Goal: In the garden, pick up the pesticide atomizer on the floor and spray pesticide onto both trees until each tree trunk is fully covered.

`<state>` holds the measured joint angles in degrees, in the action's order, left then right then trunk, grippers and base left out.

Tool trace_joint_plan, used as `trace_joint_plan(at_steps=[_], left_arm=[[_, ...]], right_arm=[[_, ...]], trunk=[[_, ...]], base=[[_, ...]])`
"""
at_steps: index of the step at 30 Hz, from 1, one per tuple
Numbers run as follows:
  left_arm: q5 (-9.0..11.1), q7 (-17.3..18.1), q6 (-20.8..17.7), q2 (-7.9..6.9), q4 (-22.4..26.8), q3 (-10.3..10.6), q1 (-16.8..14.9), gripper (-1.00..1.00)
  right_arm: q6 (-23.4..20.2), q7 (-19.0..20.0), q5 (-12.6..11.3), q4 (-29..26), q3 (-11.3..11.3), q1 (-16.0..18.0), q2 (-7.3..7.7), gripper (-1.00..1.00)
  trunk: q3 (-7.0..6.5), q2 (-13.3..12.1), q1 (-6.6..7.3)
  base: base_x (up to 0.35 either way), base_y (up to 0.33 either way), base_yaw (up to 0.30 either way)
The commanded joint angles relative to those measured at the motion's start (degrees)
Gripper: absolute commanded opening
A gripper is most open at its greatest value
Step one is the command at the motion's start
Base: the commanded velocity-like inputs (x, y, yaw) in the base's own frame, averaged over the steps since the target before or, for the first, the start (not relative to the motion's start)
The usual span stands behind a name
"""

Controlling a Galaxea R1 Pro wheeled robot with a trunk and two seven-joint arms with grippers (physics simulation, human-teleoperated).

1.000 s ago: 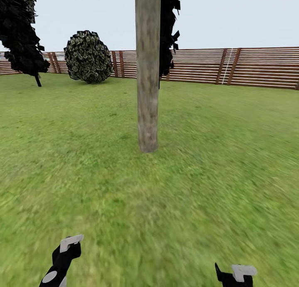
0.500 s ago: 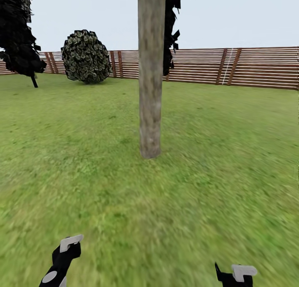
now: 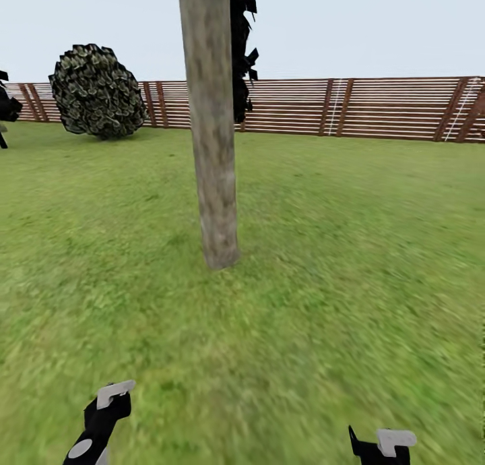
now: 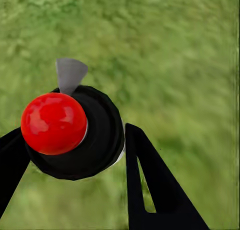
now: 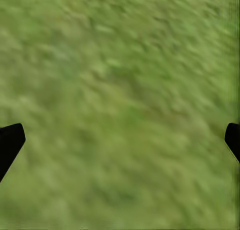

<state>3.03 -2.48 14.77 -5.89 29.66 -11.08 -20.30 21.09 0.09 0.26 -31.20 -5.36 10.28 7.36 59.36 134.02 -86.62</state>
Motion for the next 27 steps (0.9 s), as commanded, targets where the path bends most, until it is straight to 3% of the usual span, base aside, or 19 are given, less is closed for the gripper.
trace_joint_plan(at_steps=[1, 7, 12, 23, 25, 27], left_arm=[[-0.07, 0.02, -0.02, 0.02, -0.01, 0.00, 0.00, -1.00], [-0.29, -0.43, 0.01, 0.20, -0.20, 0.16, 0.00, -1.00], [0.09, -0.33, 0.17, 0.35, -1.02, 0.02, 0.00, -1.00], [-0.48, -0.01, 0.38, 0.37, -0.51, 0.41, 0.00, -1.00], [-0.94, 0.01, 0.31, 0.42, -0.71, 0.55, 0.00, -1.00], [-3.37, 0.01, 0.22, 0.43, -0.97, 1.96, 0.00, -1.00]], right_arm=[[0.00, 0.00, 0.00, 0.00, 0.00, 0.00, 0.01, 1.00], [0.00, 0.00, 0.00, 0.00, 0.00, 0.00, -0.04, 1.00], [0.08, -0.18, 0.01, 0.80, -0.05, 0.00, -0.07, 1.00], [0.13, -0.35, -0.17, 2.41, -0.51, 0.00, -0.07, 1.00], [0.10, -0.35, -0.17, 2.44, -0.52, 0.00, -0.05, 1.00], [0.05, -0.30, -0.12, 2.39, -0.46, 0.00, 0.00, 1.00]], trunk=[[0.00, 0.00, 0.00], [0.00, 0.00, 0.00], [0.00, 0.00, 0.00], [0.09, 0.00, 0.00], [0.09, 0.00, 0.00], [0.09, 0.00, 0.00]], base=[[0.340, 0.002, -0.267], [0.341, 0.000, -0.267], [0.339, 0.096, -0.027], [0.318, 0.146, 0.178], [0.161, 0.101, 0.040], [0.046, 0.029, 0.012]])
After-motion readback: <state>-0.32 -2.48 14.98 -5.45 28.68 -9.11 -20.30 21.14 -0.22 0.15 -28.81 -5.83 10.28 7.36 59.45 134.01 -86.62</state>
